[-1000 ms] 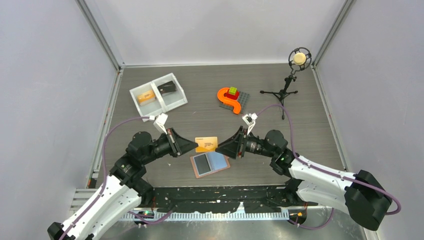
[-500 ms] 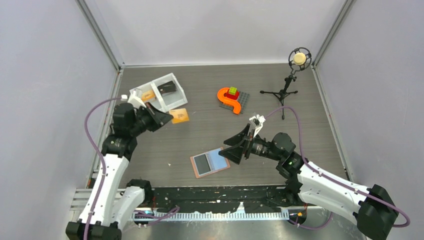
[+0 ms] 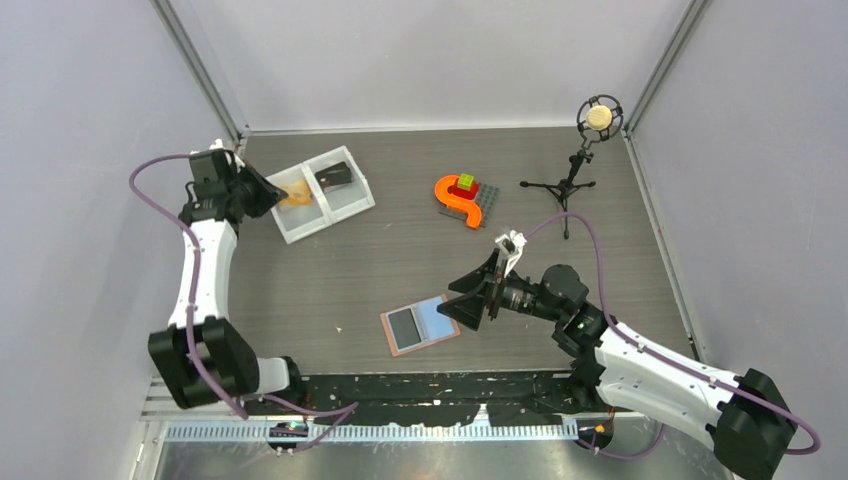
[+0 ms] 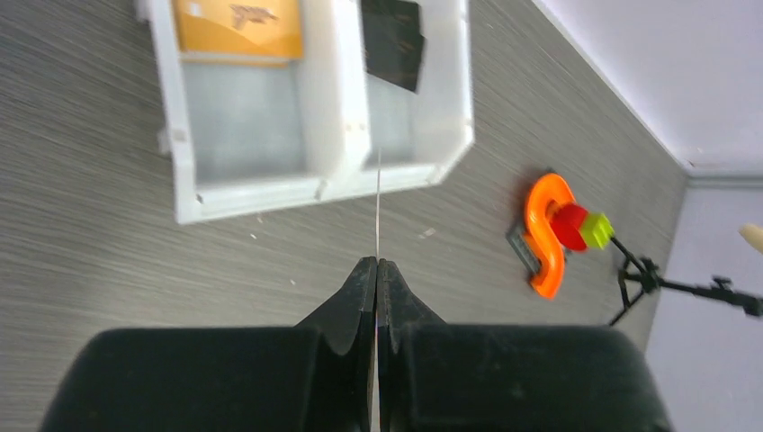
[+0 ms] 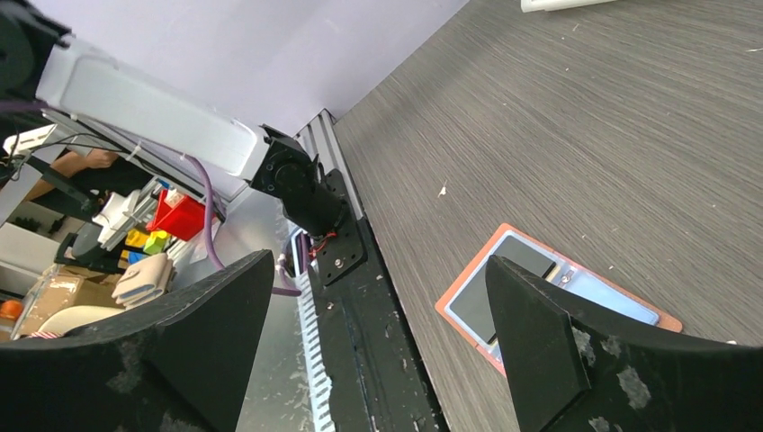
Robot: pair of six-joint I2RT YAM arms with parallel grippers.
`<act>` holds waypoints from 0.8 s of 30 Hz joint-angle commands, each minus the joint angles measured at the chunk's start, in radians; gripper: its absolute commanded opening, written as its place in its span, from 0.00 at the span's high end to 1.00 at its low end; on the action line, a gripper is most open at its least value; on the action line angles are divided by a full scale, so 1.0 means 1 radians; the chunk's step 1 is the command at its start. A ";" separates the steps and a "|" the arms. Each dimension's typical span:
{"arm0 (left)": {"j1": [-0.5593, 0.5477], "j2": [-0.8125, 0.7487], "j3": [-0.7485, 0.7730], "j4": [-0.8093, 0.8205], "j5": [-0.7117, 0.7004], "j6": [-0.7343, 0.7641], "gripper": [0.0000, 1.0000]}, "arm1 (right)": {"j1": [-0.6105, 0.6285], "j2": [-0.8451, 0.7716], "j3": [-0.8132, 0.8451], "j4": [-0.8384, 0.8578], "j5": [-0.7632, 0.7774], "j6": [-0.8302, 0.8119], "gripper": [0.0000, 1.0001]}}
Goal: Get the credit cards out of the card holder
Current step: Place the credit card in the storage box.
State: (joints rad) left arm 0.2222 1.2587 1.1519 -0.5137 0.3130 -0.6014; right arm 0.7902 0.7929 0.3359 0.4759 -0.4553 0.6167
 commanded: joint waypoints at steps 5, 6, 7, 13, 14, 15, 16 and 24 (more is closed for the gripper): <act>0.085 0.272 0.155 0.055 -0.067 0.014 1.00 | 0.001 0.032 0.090 -0.029 -0.013 -0.068 0.05; 0.091 0.309 0.174 0.060 -0.063 0.005 1.00 | 0.001 0.034 0.090 -0.022 -0.013 -0.073 0.04; 0.096 0.343 0.192 0.071 -0.055 -0.008 1.00 | 0.001 0.040 0.089 -0.015 -0.013 -0.073 0.05; 0.104 0.490 0.251 0.157 -0.001 -0.071 1.00 | 0.001 0.087 0.132 -0.036 -0.027 -0.096 0.05; 0.104 0.504 0.259 0.168 0.007 -0.077 1.00 | 0.001 0.095 0.136 -0.044 -0.028 -0.101 0.05; 0.104 0.519 0.267 0.171 0.010 -0.080 1.00 | 0.001 0.097 0.140 -0.046 -0.026 -0.103 0.05; 0.105 0.532 0.275 0.173 0.012 -0.081 1.00 | 0.001 0.101 0.141 -0.047 -0.022 -0.107 0.05; 0.106 0.629 0.339 0.193 0.024 -0.048 1.00 | 0.001 0.140 0.156 -0.046 -0.021 -0.117 0.05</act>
State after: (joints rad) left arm 0.3202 1.8523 1.4292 -0.3813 0.3126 -0.6720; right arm 0.7898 0.9146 0.4442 0.4118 -0.4698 0.5236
